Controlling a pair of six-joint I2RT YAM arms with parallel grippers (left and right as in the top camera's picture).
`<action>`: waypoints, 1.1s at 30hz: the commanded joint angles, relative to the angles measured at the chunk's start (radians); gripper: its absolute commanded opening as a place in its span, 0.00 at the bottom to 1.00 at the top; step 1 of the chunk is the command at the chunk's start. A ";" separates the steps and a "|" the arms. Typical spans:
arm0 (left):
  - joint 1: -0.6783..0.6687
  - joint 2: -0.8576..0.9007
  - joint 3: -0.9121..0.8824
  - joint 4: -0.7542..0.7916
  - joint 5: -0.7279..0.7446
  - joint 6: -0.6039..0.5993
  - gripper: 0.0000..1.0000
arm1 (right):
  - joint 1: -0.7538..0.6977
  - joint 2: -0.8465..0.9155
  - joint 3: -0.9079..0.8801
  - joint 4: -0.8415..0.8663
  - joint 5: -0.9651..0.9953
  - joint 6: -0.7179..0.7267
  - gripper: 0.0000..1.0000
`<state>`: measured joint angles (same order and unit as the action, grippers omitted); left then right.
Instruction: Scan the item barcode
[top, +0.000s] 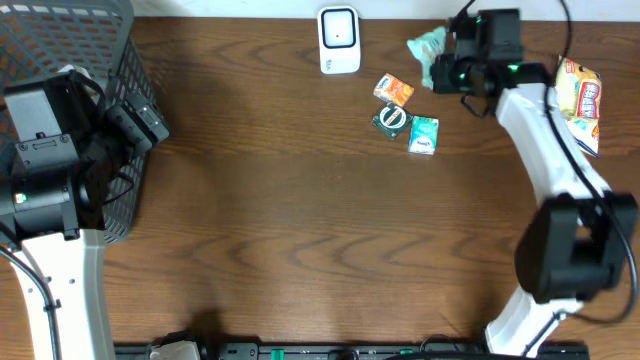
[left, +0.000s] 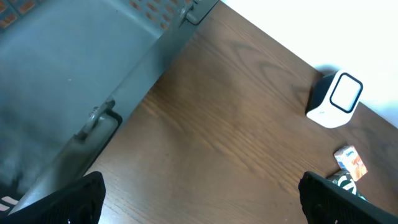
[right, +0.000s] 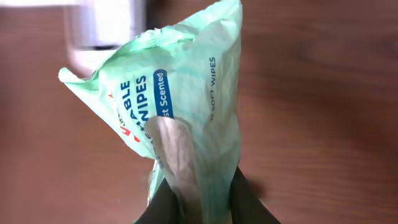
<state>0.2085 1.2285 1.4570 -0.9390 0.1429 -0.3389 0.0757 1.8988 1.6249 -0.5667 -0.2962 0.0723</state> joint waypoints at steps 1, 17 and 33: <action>0.005 0.000 0.001 -0.003 -0.010 0.013 0.98 | 0.042 -0.027 0.004 -0.049 -0.330 0.017 0.01; 0.005 0.000 0.001 -0.003 -0.010 0.013 0.98 | 0.276 0.003 -0.317 -0.081 -0.351 0.123 0.01; 0.005 0.000 0.001 -0.003 -0.010 0.013 0.98 | 0.300 -0.045 -0.345 -0.058 -0.114 0.290 0.46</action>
<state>0.2085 1.2285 1.4570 -0.9390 0.1429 -0.3389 0.3717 1.9038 1.2194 -0.6128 -0.3943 0.3424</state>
